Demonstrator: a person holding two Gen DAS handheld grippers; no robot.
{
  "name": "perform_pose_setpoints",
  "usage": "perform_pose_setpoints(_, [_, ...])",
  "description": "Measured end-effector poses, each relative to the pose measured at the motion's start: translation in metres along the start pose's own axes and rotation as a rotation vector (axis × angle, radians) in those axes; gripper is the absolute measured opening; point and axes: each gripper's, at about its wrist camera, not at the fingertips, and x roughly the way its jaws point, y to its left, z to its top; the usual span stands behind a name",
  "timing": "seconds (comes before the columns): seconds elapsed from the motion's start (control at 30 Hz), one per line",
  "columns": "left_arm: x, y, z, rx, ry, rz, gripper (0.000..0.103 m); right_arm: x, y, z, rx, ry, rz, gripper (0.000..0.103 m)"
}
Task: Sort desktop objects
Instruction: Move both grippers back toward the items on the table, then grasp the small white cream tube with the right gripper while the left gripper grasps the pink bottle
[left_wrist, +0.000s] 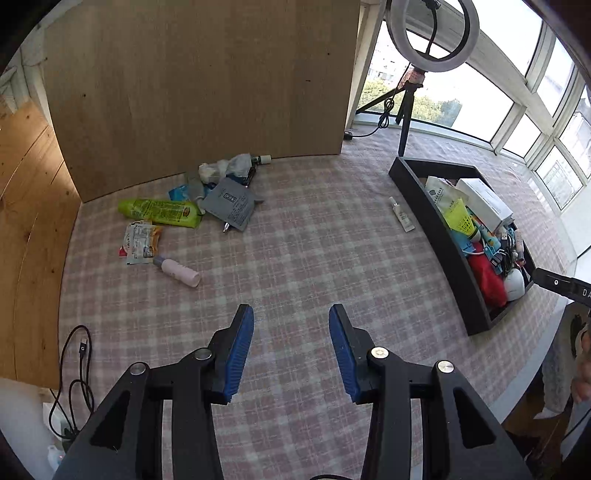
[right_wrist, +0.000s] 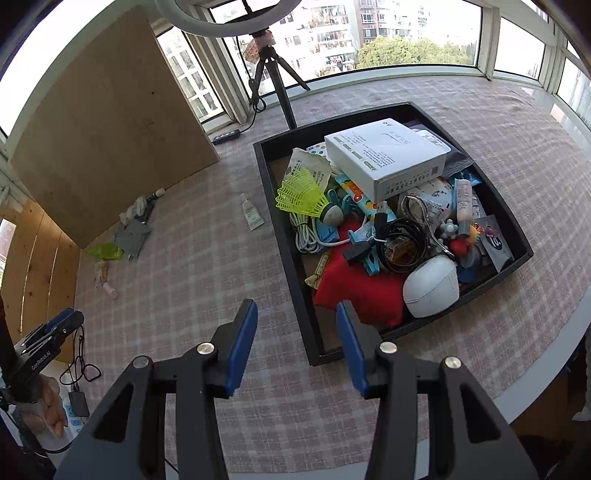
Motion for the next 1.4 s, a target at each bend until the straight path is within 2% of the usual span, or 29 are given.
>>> perform_pose_setpoints(0.17, [-0.001,0.031,0.003,-0.079,0.009,0.022,0.040,0.006,0.034,0.003,-0.058,0.021,0.021,0.044])
perform_pose_setpoints(0.43, [0.019,0.073,0.023,-0.273,0.028,0.086,0.040,0.041,0.083,0.044,-0.219,0.045,0.053,0.044])
perform_pose_setpoints(0.73, [0.075,0.106,0.031,-0.436,0.108,0.146,0.040,0.103,0.093,0.081,-0.316,0.110,0.038,0.044])
perform_pose_setpoints(0.93, [0.110,0.121,0.035,-0.502,0.154,0.172,0.040,0.146,0.093,0.101,-0.322,0.167,0.034,0.044])
perform_pose_setpoints(1.2, [0.141,0.126,0.043,-0.527,0.199,0.198,0.040,0.198,0.097,0.127,-0.328,0.222,0.014,0.044])
perform_pose_setpoints(1.4, [0.153,0.124,0.044,-0.534,0.226,0.207,0.038,0.231,0.100,0.134,-0.344,0.254,-0.021,0.044])
